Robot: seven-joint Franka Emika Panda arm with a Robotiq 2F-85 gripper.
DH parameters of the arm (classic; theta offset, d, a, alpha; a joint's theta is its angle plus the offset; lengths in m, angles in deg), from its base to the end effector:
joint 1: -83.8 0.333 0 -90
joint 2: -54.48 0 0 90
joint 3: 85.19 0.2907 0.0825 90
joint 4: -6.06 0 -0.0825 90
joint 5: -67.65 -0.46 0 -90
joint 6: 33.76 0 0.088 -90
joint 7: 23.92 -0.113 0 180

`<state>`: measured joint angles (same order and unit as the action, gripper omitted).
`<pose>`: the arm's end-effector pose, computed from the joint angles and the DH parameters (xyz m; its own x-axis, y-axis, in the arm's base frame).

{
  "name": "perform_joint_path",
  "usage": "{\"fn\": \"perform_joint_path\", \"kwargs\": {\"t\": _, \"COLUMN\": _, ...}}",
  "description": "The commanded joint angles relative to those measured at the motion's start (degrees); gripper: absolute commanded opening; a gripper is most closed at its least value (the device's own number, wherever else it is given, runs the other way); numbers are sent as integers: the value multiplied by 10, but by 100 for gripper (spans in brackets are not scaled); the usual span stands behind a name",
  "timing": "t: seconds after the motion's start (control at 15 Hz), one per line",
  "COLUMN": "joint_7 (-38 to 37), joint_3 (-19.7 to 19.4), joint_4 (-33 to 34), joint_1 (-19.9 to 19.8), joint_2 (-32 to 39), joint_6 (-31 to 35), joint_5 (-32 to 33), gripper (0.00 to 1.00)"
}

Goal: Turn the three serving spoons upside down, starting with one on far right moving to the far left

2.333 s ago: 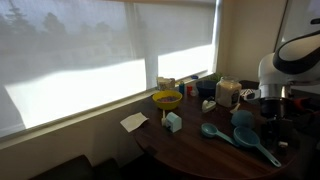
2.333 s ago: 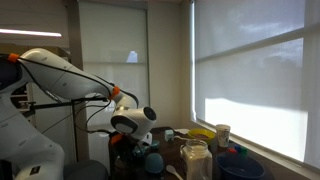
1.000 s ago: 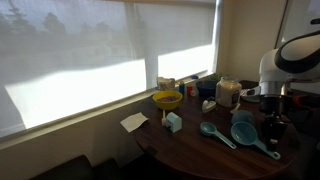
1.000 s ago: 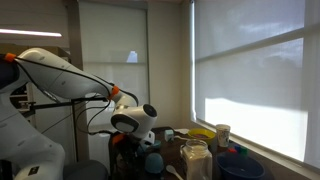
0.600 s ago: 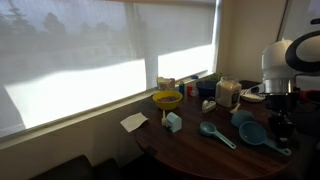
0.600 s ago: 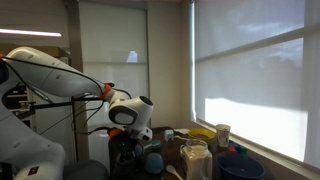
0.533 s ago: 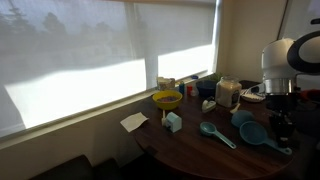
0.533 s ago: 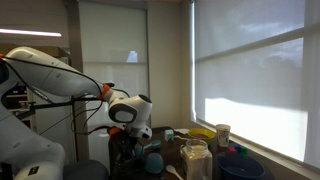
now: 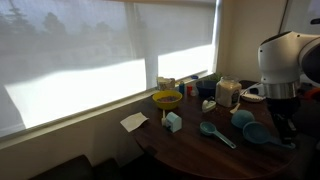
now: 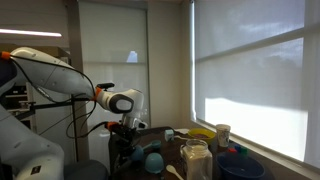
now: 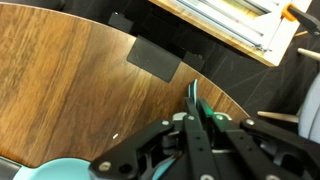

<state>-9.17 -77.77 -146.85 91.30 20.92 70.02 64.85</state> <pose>0.3914 0.0999 0.3330 0.8568 0.4397 -0.2693 0.4460 -0.8941 -0.0410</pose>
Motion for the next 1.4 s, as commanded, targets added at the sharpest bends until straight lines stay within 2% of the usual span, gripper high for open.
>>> {"fn": "perform_joint_path", "kwargs": {"t": 0.0, "joint_7": -40, "joint_3": 21, "joint_4": 21, "joint_1": 14, "joint_2": 14, "joint_6": -21, "joint_5": 59, "gripper": 2}}
{"fn": "perform_joint_path", "kwargs": {"t": 0.67, "joint_7": -105, "joint_3": 80, "joint_4": 26, "joint_1": 40, "joint_2": 58, "joint_6": -29, "joint_5": 179, "gripper": 2}}
{"fn": "perform_joint_path", "kwargs": {"t": 1.33, "joint_7": -145, "joint_3": 98, "joint_4": 37, "joint_1": 46, "joint_2": 79, "joint_6": -58, "joint_5": 270, "gripper": 2}}
